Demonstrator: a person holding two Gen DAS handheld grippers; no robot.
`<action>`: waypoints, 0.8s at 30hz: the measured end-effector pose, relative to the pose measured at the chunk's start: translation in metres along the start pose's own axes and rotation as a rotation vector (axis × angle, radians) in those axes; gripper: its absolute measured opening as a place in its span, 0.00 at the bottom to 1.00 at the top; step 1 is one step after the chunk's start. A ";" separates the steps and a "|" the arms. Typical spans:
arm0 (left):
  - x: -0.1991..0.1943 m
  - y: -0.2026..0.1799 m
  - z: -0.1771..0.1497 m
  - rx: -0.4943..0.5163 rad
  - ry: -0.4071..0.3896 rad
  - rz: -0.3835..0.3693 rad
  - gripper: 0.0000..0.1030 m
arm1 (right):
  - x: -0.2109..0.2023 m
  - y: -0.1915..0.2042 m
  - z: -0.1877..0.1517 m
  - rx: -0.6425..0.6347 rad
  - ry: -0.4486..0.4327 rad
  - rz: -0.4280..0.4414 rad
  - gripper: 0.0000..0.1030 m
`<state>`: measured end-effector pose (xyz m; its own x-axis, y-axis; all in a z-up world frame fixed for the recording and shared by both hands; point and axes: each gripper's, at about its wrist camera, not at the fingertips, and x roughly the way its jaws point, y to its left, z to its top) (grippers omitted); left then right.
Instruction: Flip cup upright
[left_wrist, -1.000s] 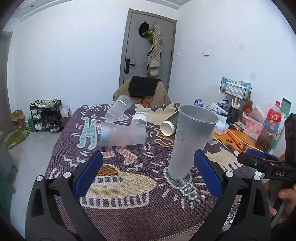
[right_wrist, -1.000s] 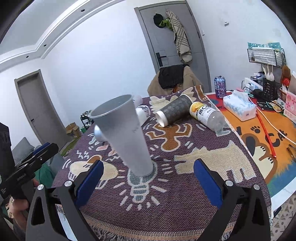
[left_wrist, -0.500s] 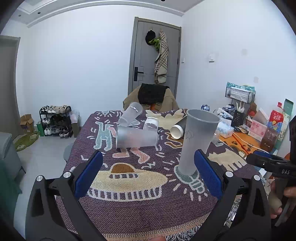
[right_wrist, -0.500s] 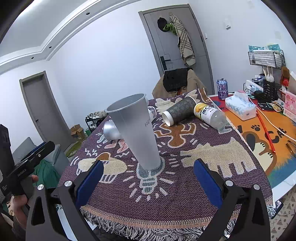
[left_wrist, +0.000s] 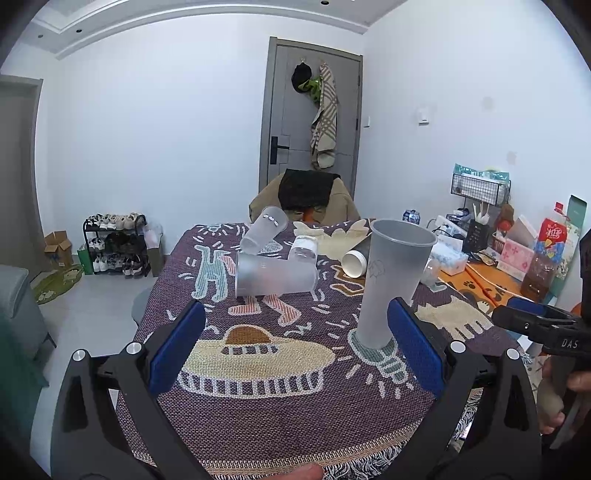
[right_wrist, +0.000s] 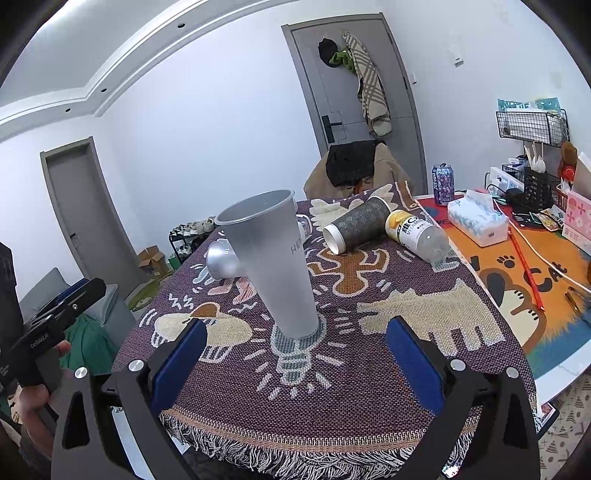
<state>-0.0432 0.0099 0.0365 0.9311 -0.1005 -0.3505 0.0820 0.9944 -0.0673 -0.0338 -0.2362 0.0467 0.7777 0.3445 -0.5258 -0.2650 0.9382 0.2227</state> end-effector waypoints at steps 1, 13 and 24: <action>0.000 0.000 0.000 -0.002 -0.001 -0.001 0.95 | 0.000 0.000 0.000 -0.001 0.000 0.000 0.93; 0.002 -0.002 0.002 -0.006 -0.007 0.018 0.95 | 0.004 -0.001 -0.001 -0.004 0.011 -0.008 0.93; 0.003 -0.001 0.002 -0.007 -0.006 0.016 0.95 | 0.005 -0.001 -0.002 -0.005 0.013 -0.012 0.93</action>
<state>-0.0395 0.0091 0.0370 0.9343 -0.0842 -0.3464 0.0646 0.9956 -0.0679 -0.0305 -0.2351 0.0424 0.7732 0.3338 -0.5392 -0.2588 0.9423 0.2122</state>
